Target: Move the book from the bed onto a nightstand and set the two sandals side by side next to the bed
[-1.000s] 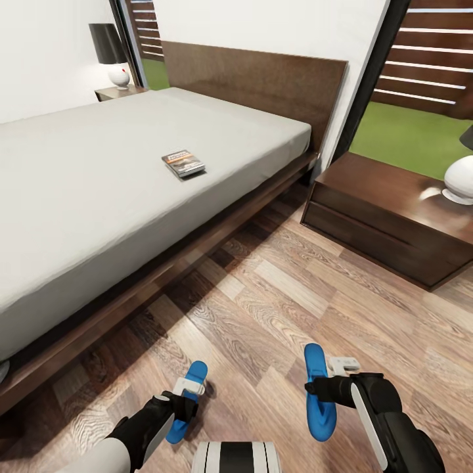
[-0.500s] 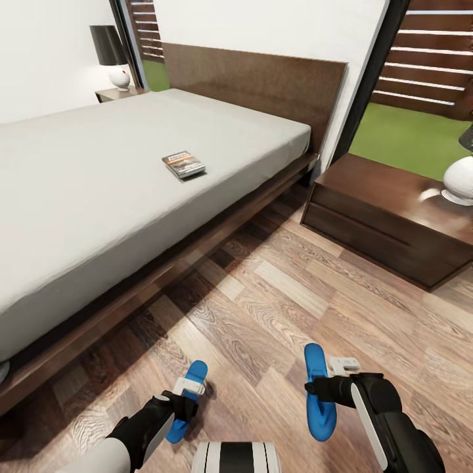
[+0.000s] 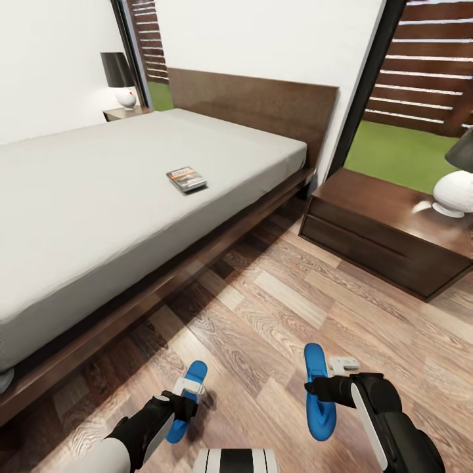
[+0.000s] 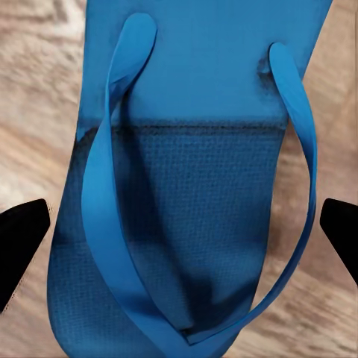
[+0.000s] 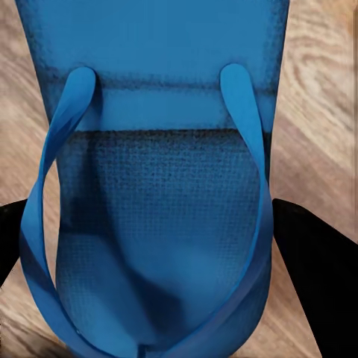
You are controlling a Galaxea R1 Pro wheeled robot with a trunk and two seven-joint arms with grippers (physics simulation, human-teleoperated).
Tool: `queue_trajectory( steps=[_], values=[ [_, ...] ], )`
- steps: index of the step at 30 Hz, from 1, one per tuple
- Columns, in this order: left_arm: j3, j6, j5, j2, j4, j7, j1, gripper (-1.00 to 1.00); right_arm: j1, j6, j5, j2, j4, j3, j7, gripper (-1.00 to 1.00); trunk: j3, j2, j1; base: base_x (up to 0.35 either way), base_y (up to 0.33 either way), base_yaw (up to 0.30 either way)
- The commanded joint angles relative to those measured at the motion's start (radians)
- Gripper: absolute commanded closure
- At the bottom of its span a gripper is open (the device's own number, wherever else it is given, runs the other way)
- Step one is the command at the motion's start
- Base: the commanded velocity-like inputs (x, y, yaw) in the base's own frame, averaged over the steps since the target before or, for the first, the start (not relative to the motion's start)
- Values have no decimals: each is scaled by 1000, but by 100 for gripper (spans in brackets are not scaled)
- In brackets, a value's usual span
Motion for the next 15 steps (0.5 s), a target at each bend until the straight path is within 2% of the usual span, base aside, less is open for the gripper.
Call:
queue_trajectory(
  steps=[1, 15],
  values=[
    [-7, 5, 9, 1, -2, 6, 0, 100, 0, 4, 2, 0, -1, -1, 4, 100, 3, 0, -1, 0, 0, 0],
    [-9, 6, 7, 1, -2, 9, 0, 100, 0, 2, 2, 0, -3, -1, 4, 100, 65, 3, -7, 0, 0, 0]
  ],
)
